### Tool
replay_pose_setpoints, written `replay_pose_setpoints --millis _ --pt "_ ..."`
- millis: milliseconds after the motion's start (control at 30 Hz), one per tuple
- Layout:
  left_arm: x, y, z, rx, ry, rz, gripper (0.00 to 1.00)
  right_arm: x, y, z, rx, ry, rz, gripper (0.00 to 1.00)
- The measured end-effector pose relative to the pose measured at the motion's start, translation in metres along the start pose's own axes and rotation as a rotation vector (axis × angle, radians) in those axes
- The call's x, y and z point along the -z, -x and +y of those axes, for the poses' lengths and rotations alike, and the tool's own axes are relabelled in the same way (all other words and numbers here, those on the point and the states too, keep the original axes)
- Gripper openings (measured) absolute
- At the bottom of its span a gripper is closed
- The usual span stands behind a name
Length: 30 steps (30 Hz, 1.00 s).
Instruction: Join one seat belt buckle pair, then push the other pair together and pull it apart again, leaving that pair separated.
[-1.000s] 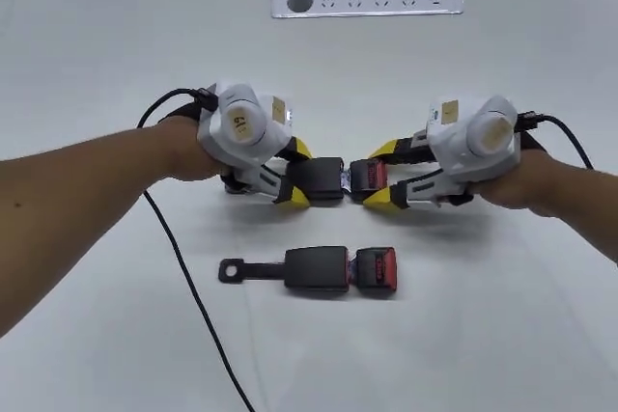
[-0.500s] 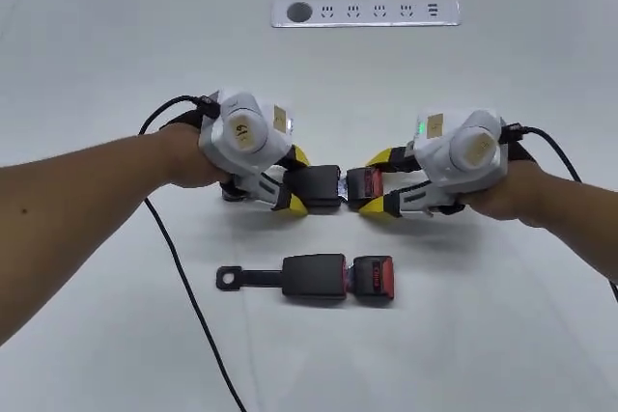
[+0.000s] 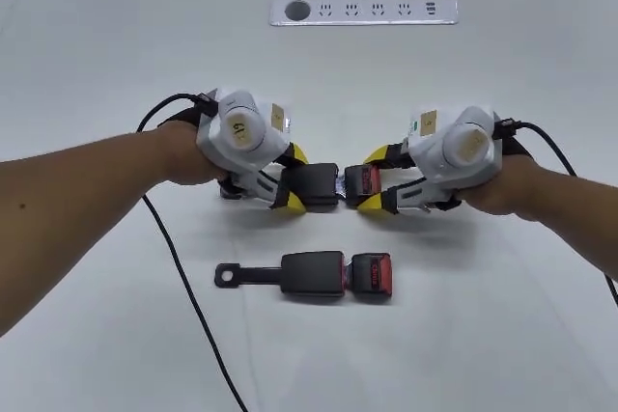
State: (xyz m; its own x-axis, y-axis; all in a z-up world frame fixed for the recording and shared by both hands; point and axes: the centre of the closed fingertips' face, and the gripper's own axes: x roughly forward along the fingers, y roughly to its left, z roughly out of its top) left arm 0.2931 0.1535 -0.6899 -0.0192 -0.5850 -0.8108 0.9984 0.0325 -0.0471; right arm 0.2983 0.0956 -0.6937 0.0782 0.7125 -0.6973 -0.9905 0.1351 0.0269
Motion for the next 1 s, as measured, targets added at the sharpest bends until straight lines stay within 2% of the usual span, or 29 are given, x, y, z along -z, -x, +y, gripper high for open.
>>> replay_pose_setpoints --millis 1000 --pt "0.0028 -0.0007 -0.0012 -0.009 0.013 0.003 0.33 0.0042 0.0045 0.0015 0.01 0.003 0.04 0.33"
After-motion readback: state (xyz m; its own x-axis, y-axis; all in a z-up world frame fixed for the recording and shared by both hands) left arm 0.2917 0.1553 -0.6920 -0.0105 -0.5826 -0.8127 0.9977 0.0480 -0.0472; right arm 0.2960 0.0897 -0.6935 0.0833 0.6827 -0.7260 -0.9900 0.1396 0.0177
